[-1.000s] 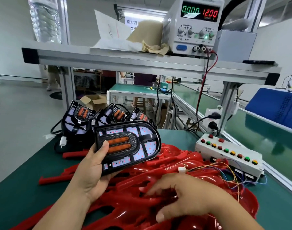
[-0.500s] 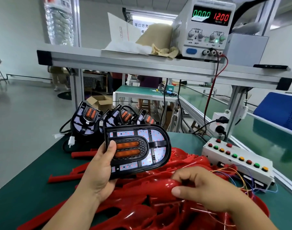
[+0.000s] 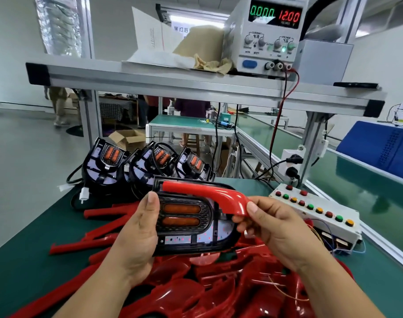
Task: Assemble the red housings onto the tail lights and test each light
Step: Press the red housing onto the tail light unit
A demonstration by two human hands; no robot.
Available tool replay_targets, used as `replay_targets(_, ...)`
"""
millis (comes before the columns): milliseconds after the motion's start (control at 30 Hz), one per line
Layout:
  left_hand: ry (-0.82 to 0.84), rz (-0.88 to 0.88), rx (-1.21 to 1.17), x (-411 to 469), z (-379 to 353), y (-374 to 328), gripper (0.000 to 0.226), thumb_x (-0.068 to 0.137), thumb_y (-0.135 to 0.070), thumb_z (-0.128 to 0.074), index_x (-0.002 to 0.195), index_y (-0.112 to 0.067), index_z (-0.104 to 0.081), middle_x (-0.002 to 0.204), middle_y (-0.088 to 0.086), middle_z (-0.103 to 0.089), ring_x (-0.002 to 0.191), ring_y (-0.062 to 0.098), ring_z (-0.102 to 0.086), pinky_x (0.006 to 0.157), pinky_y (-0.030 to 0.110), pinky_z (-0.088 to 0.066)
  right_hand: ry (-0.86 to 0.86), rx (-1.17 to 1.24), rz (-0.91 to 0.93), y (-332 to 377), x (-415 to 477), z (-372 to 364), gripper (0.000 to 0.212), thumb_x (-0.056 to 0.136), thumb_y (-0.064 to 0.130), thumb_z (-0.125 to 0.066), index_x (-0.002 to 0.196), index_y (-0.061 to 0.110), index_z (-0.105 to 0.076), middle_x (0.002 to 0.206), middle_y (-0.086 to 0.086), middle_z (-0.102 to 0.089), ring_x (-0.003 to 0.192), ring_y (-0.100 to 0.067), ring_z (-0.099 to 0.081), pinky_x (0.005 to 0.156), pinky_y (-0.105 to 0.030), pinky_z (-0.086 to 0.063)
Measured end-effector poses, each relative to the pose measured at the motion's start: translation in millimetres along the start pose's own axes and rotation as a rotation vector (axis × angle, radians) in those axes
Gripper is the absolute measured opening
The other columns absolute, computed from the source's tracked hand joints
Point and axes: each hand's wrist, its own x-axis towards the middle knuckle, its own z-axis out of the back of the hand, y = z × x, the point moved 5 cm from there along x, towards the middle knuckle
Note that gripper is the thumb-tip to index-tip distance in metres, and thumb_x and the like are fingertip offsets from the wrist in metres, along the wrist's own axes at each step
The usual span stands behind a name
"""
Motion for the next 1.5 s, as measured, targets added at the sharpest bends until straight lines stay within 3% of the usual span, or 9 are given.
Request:
replay_targets(167, 0.012, 0.062, 0.051, -4.5, -3.0, 1.4, 0.073, 0.080, -0.071, -0.041, 0.126, -0.017, -0.060, 0.113, 0.019, -0.071, 0.098, 0.041, -0.070, 0.062, 0.047, -0.059, -0.043, -0.055, -0.029, -1.9, 0.3, -1.5, 0.030, 0.074, 0.040, -0.063, 0.088, 0.016, -0.075, 0.081, -0.009, -0.072, 0.067, -0.015, -0.063, 0.065, -0.029, -0.045)
replay_targets(333, 0.065, 0.148, 0.076, -7.0, -0.3, 4.7, 0.082, 0.076, -0.075, -0.045, 0.131, -0.014, -0.052, 0.123, 0.020, -0.066, 0.107, 0.044, -0.065, 0.072, 0.057, -0.055, -0.128, -0.167, -0.071, -3.8, -0.2, 3.4, 0.017, 0.088, 0.023, -0.060, 0.093, 0.009, -0.069, 0.076, -0.007, -0.072, 0.064, -0.015, -0.063, 0.070, -0.036, -0.045)
replay_targets(467, 0.076, 0.139, 0.111, -7.7, -1.5, 2.6, 0.082, 0.073, -0.074, -0.048, 0.132, -0.017, -0.054, 0.122, 0.017, -0.067, 0.108, 0.040, -0.066, 0.081, 0.058, -0.055, -0.145, -0.233, -0.115, -6.9, -0.5, 2.6, 0.009, 0.094, 0.014, -0.058, 0.095, 0.011, -0.067, 0.067, -0.001, -0.067, 0.057, -0.011, -0.057, 0.054, -0.020, -0.042)
replay_targets(667, 0.012, 0.057, 0.185, -9.1, -0.5, 1.2, 0.069, 0.072, -0.075, -0.050, 0.125, -0.033, -0.063, 0.120, 0.003, -0.070, 0.115, 0.028, -0.065, 0.105, 0.057, -0.042, -0.234, -0.276, -0.133, -9.7, 0.0, 2.7, 0.011, 0.092, 0.019, -0.063, 0.095, 0.010, -0.058, 0.068, -0.002, -0.062, 0.055, -0.011, -0.054, 0.054, -0.019, -0.042)
replay_targets(833, -0.001, 0.050, 0.179, -11.2, -1.7, -0.3, 0.081, 0.071, -0.081, -0.053, 0.130, -0.026, -0.061, 0.127, 0.008, -0.067, 0.118, 0.028, -0.063, 0.103, 0.056, -0.043, -0.268, -0.253, -0.168, -9.5, -0.3, 0.9, 0.012, 0.091, 0.021, -0.065, 0.089, 0.012, -0.056, 0.070, -0.005, -0.058, 0.052, -0.012, -0.050, 0.051, -0.020, -0.041)
replay_targets(1000, -0.008, 0.102, 0.064, -10.8, -2.7, 3.1, 0.074, 0.075, -0.072, -0.051, 0.117, -0.014, -0.069, 0.111, 0.019, -0.072, 0.100, 0.037, -0.071, 0.070, 0.042, -0.061, -0.361, -0.358, -0.115, -8.1, -1.5, 3.8, 0.029, 0.082, 0.038, -0.071, 0.086, 0.015, -0.054, 0.068, 0.000, -0.052, 0.059, -0.011, -0.044, 0.060, -0.028, -0.041)
replay_targets(1133, 0.017, 0.140, 0.006, -10.6, -4.7, 4.2, 0.073, 0.071, -0.075, -0.051, 0.103, -0.015, -0.077, 0.110, 0.020, -0.072, 0.099, 0.036, -0.071, 0.067, 0.042, -0.060, -0.359, -0.210, -0.140, -15.4, -0.6, 2.4, 0.052, 0.065, 0.055, -0.072, 0.103, 0.022, -0.060, 0.094, -0.008, -0.067, 0.084, -0.022, -0.064, 0.081, -0.036, -0.053)
replay_targets(1267, 0.030, 0.170, 0.014, -11.3, -7.2, 6.3, 0.078, 0.069, -0.077, -0.050, 0.102, -0.013, -0.077, 0.109, 0.020, -0.072, 0.098, 0.035, -0.071, 0.067, 0.042, -0.060, -0.175, 0.142, -0.156, -20.7, 1.6, -12.4, 0.038, 0.075, 0.039, -0.067, 0.103, 0.013, -0.071, 0.103, -0.010, -0.074, 0.094, -0.021, -0.070, 0.084, -0.032, -0.054)
replay_targets(1500, 0.005, 0.114, 0.134, -10.4, -5.8, -0.8, 0.072, 0.079, -0.071, -0.042, 0.111, -0.014, -0.073, 0.105, 0.016, -0.074, 0.095, 0.034, -0.073, 0.066, 0.039, -0.061, -0.209, 0.233, -0.181, -24.6, 1.8, -13.1, 0.033, 0.076, 0.031, -0.066, 0.098, 0.008, -0.067, 0.095, -0.012, -0.073, 0.085, -0.023, -0.069, 0.086, -0.039, -0.054)
